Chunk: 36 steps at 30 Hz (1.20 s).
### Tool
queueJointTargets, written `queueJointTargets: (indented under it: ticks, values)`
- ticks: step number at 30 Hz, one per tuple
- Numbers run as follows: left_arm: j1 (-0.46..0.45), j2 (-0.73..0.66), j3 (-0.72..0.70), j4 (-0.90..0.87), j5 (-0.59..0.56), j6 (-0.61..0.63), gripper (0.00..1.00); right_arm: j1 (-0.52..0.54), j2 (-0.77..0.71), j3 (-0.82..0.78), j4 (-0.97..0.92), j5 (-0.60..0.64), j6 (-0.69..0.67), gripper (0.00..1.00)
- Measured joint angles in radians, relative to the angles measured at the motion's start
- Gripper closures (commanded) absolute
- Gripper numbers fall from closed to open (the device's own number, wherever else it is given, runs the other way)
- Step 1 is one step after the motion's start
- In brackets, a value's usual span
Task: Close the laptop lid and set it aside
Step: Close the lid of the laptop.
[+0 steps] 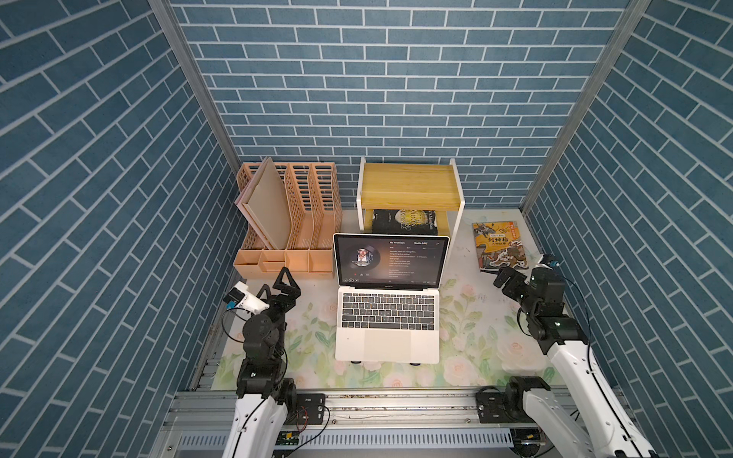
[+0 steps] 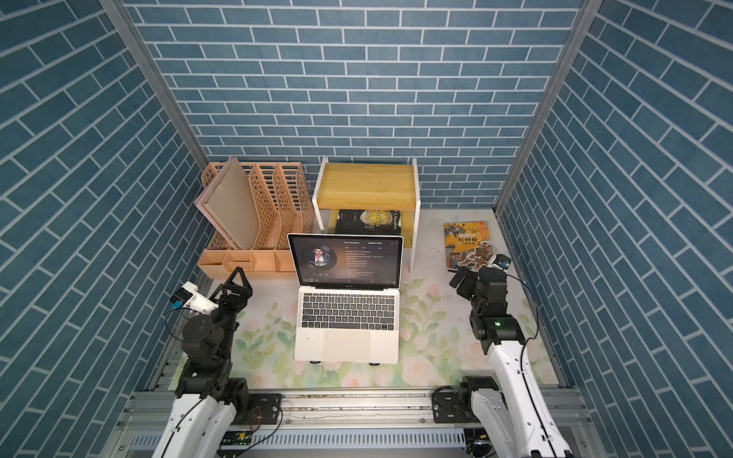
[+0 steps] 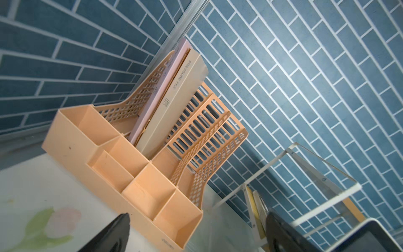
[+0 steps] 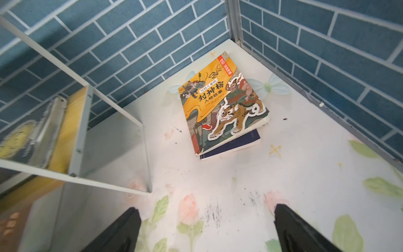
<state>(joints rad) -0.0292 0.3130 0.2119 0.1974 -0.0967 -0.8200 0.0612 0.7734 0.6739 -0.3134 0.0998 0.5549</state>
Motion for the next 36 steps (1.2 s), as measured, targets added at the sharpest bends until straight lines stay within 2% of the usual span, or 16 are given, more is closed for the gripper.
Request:
queueJointTargets:
  ticks: [3, 8, 12, 16, 21, 26, 31, 36]
  values:
    - [0.0, 0.016, 0.011, -0.044, 0.056, -0.032, 0.0, -0.001, -0.009, 0.117, -0.054, -0.075, 0.003, 0.0]
    - [0.0, 0.169, 0.141, -0.186, 0.166, 0.0, 0.0, -0.001, 0.005, 0.296, -0.076, -0.22, 0.019, 0.0]
    - [0.0, 0.272, 0.241, -0.288, 0.263, 0.054, 0.0, 0.0, 0.064, 0.42, -0.082, -0.327, 0.049, 0.0]
    - [0.0, 0.312, 0.246, -0.372, 0.363, 0.086, 0.0, 0.014, 0.154, 0.54, -0.087, -0.393, 0.068, 0.01]
    - [0.0, 0.23, 0.171, -0.421, 0.436, 0.092, 0.0, 0.091, 0.229, 0.636, -0.107, -0.389, 0.074, 0.03]
    - [0.0, 0.108, 0.109, -0.428, 0.44, 0.064, 0.0, 0.254, 0.315, 0.767, -0.137, -0.321, 0.061, 0.02]
    - [0.0, 0.073, 0.102, -0.425, 0.438, 0.038, 0.0, 0.433, 0.493, 0.952, -0.204, -0.256, -0.008, 0.11]
    - [0.0, 0.093, 0.104, -0.43, 0.435, 0.027, 0.0, 0.544, 0.658, 1.079, -0.31, -0.194, -0.084, 0.38]
